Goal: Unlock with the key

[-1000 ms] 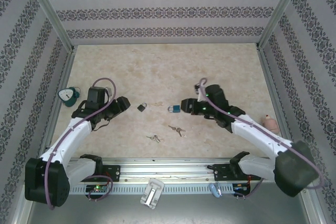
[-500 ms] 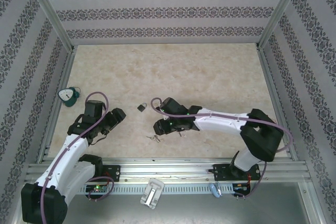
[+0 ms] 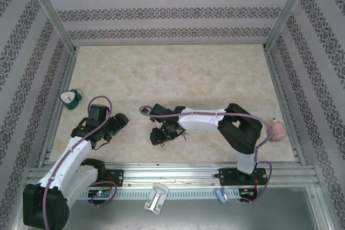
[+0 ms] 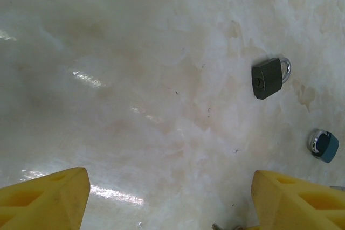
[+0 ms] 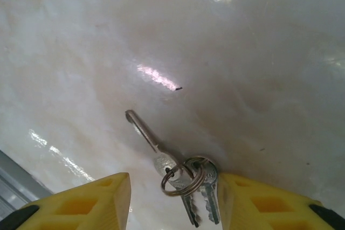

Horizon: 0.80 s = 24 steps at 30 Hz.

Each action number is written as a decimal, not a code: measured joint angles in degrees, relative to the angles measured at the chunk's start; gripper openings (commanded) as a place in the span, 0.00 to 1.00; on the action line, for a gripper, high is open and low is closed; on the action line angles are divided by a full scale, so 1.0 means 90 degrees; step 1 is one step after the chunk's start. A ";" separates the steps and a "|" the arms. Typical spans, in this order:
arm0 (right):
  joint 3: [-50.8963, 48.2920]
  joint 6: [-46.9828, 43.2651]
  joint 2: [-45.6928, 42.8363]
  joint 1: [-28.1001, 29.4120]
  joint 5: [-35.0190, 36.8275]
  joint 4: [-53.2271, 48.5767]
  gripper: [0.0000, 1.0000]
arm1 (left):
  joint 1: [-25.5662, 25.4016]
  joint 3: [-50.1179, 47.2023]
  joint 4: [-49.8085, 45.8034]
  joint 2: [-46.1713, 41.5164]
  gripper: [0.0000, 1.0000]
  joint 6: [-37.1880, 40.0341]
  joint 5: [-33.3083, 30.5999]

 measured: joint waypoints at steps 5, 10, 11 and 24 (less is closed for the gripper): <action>0.0248 0.0039 0.0170 0.0007 0.0000 -0.0228 0.39 | 0.0000 -0.0078 0.0005 -0.0005 0.78 -0.0066 -0.0002; 0.0517 0.0034 0.0357 0.0012 0.0015 -0.0440 0.37 | 0.0000 -0.0231 0.0005 -0.0005 0.78 -0.0119 0.0000; 0.0576 0.0029 0.0393 0.0012 0.0041 -0.0483 0.36 | 0.0000 -0.0248 0.0005 -0.0005 0.78 -0.0136 -0.0002; 0.0937 -0.0104 0.0544 0.0219 0.0457 -0.1030 0.14 | 0.0000 -0.0328 0.0024 -0.0066 0.78 -0.0267 -0.0019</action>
